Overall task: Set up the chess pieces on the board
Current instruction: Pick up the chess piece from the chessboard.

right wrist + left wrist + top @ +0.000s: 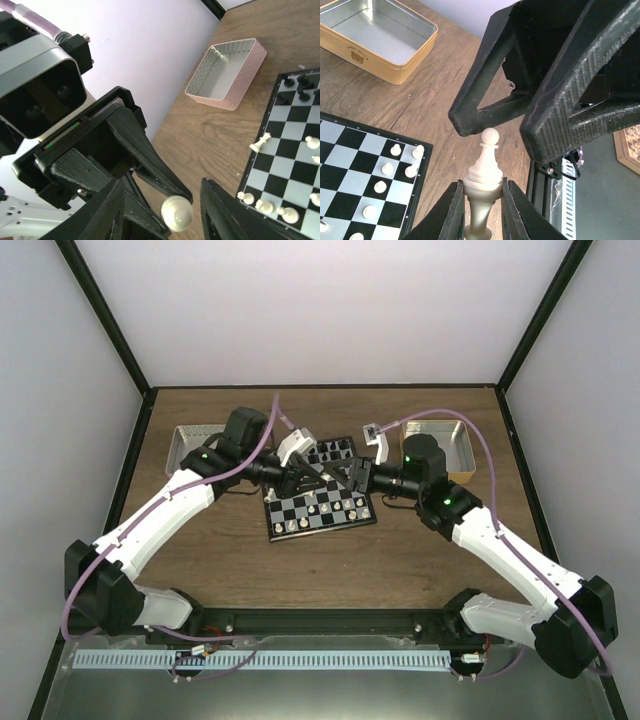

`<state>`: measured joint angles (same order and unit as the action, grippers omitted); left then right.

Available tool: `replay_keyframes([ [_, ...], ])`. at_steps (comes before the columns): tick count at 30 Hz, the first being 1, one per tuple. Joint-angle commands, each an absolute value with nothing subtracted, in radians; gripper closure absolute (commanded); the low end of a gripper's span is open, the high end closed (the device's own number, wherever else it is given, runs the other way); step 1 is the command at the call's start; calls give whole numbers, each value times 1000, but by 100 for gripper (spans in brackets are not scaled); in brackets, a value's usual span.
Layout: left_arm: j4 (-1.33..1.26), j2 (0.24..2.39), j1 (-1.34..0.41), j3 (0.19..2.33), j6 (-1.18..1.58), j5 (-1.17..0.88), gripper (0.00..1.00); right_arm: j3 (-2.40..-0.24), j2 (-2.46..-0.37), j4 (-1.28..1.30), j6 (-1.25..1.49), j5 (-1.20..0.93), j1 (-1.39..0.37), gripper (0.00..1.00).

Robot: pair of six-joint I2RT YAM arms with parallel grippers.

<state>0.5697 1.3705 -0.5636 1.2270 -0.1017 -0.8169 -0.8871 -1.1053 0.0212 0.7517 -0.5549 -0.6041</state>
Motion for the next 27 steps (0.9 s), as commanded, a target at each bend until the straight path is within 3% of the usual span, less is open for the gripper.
replay_keyframes([
  [1,554,1357,-566,1218,-125,-847,81,-893,-1076,26,747,-588,-597,60],
  [14,547,1356,-566,1219,-125,-858,81,-871,-1072,39,733,-586,-597,62],
  [27,542,1355,-565,1221,-122,-866,81,-858,-1076,25,749,-587,-598,74],
])
